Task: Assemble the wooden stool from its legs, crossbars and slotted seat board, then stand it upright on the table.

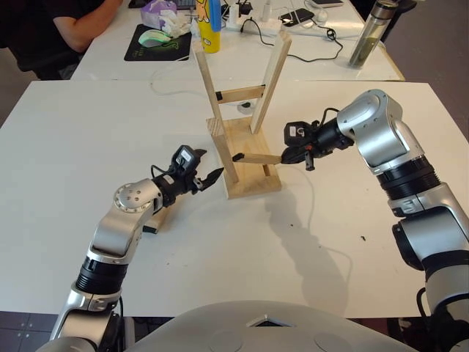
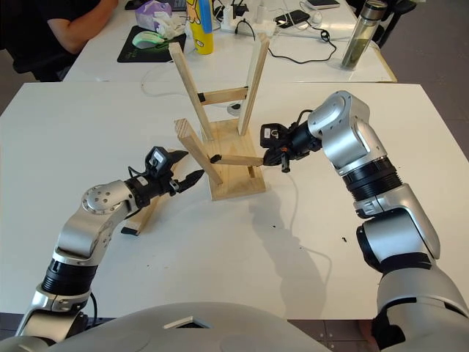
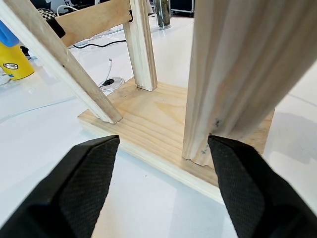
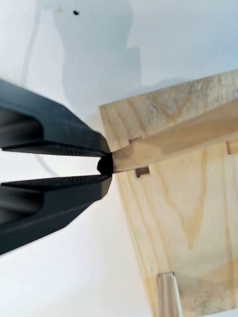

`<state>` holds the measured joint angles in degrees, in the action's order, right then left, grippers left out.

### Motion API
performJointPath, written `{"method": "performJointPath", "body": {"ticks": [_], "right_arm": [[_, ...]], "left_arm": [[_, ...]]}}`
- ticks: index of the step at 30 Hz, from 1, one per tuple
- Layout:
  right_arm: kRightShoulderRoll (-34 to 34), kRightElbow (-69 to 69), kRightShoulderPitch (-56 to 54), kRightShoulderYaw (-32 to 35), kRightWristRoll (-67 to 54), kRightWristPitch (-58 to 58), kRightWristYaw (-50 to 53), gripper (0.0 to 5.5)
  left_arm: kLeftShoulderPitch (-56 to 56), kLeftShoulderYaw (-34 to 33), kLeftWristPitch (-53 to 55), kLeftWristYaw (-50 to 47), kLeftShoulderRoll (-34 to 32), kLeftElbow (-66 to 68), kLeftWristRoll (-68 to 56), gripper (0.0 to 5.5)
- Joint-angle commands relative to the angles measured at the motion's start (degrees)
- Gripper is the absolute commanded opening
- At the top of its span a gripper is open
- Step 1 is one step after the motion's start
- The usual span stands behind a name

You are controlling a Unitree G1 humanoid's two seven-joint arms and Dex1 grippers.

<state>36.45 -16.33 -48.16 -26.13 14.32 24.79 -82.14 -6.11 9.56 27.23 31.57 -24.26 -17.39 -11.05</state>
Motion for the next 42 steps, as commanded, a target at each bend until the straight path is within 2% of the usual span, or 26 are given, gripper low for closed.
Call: {"method": "performJointPath", "body": {"ticks": [1,17,42], "right_arm": [[-0.07,-1.39,-4.43,-1.22,0.94,-0.73,-0.31,0.40],[-0.69,-6.15,-10.19,-6.32,4.46,-5.74,-4.94,0.40],[-3.23,-3.62,-11.66,-5.83,5.06,-3.30,-4.91,0.40]], "left_arm": [[1.50,-0.39,0.32,-1.42,0.55,-1.22,0.51,3.35],[4.72,-1.04,-0.25,-7.46,4.17,-3.60,1.37,3.35],[3.98,-1.74,0.64,-9.35,5.87,-5.70,1.79,3.35]]}}
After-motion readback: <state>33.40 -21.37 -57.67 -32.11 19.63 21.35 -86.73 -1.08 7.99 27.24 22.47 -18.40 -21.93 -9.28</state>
